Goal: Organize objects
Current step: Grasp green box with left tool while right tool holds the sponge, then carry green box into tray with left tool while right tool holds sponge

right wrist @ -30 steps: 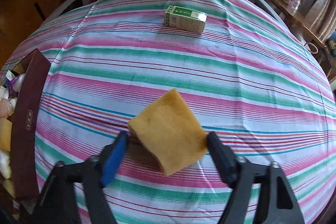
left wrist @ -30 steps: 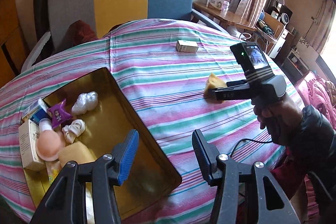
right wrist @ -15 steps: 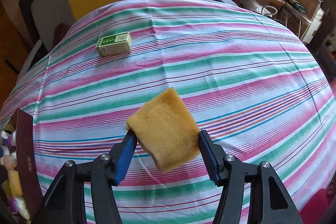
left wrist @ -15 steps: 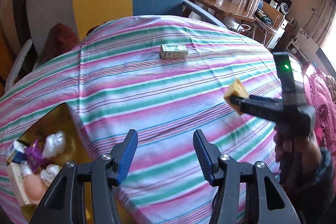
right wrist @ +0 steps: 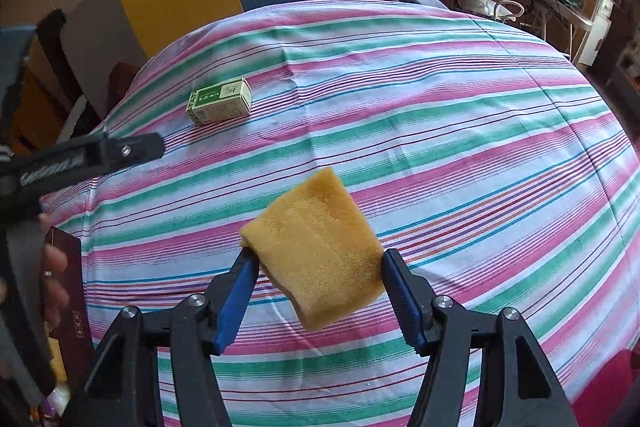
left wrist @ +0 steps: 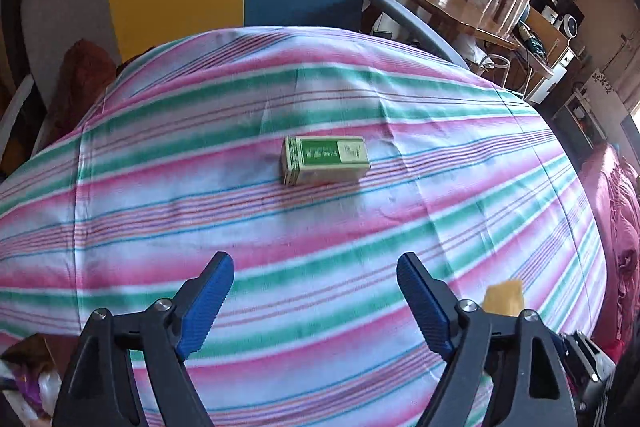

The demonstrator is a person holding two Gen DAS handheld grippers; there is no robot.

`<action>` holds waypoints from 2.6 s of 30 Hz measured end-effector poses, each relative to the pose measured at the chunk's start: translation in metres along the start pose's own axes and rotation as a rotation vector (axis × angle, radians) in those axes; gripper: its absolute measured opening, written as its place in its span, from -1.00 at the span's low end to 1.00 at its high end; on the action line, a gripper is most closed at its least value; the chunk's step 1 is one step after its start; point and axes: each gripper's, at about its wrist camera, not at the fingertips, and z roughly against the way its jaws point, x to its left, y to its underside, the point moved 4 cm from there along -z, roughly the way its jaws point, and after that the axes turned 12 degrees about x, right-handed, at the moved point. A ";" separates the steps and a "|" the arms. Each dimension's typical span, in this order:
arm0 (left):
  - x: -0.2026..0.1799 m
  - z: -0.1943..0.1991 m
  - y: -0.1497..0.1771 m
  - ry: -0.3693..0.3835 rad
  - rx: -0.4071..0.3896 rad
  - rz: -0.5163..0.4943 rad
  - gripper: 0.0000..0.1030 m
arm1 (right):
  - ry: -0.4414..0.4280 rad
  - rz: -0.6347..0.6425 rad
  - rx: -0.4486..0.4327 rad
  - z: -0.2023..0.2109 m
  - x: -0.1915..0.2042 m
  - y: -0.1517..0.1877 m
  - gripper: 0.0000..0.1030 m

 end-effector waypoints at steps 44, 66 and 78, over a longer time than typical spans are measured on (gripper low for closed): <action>0.017 0.074 0.105 -0.053 -0.072 -0.028 0.43 | 0.065 0.207 0.097 -0.035 0.028 0.005 0.27; 0.074 0.163 0.238 -0.183 -0.240 -0.021 0.43 | 0.135 0.286 0.064 -0.043 0.038 0.011 0.11; 0.143 0.157 0.289 -0.152 -0.207 0.132 0.43 | 0.173 0.325 0.070 -0.049 0.039 0.015 0.12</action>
